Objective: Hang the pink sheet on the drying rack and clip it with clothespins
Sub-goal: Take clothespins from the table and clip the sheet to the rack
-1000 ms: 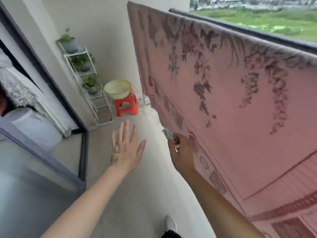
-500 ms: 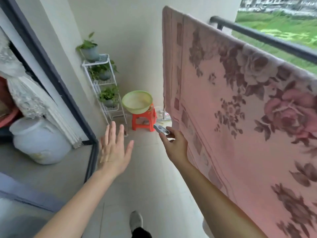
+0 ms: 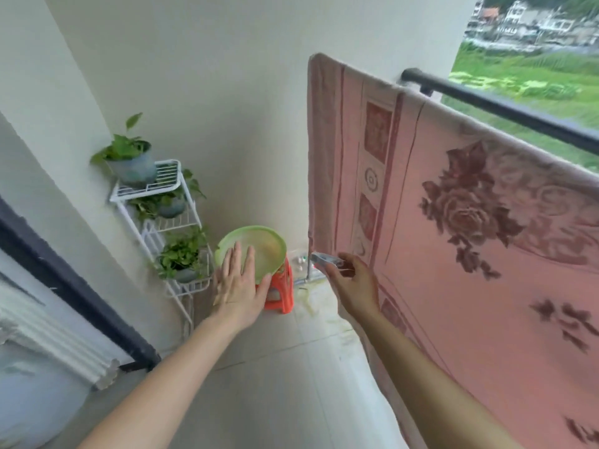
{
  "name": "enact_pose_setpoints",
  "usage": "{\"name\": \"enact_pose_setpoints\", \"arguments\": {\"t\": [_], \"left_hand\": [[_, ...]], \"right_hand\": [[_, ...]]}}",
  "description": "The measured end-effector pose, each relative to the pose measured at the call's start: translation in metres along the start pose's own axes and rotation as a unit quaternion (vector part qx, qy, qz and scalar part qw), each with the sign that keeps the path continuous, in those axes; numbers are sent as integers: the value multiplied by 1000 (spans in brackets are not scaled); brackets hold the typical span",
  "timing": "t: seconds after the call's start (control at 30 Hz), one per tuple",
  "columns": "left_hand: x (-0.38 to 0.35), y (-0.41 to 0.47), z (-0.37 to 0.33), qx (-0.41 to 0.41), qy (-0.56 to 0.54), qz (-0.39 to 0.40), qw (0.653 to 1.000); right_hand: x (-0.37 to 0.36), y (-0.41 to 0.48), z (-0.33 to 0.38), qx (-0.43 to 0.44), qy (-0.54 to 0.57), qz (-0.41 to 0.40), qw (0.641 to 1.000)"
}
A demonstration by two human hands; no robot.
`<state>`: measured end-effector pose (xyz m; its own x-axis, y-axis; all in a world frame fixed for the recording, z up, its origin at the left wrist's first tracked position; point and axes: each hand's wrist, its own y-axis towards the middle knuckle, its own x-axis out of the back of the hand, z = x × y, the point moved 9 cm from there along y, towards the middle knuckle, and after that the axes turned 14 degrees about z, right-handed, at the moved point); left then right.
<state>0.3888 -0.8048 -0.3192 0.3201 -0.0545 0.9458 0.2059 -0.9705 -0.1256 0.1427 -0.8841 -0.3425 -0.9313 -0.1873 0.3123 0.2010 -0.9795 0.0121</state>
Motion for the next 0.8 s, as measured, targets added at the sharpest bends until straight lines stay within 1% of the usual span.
{"name": "enact_pose_setpoints", "arguments": {"t": [0.13, 0.23, 0.43, 0.5, 0.57, 0.67, 0.8], "left_hand": [[6, 109, -5, -28, 15, 7, 999], [3, 191, -6, -36, 18, 18, 999], [14, 344, 2, -18, -42, 62, 997], [27, 390, 4, -21, -60, 56, 996], [36, 432, 7, -24, -74, 53, 996], [35, 490, 10, -30, -91, 76, 992], [25, 574, 3, -65, -127, 101, 985]], "right_hand": [[-3, 94, 3, 5, -19, -27, 999], [-18, 172, -6, 12, -19, -21, 1000], [-39, 328, -19, -13, 15, -9, 1000], [-45, 374, -19, -22, 15, -6, 1000], [-51, 412, -21, -34, 17, -5, 999], [-59, 455, -28, -51, 18, -5, 999], [-65, 496, -36, -71, 19, -27, 997]]}}
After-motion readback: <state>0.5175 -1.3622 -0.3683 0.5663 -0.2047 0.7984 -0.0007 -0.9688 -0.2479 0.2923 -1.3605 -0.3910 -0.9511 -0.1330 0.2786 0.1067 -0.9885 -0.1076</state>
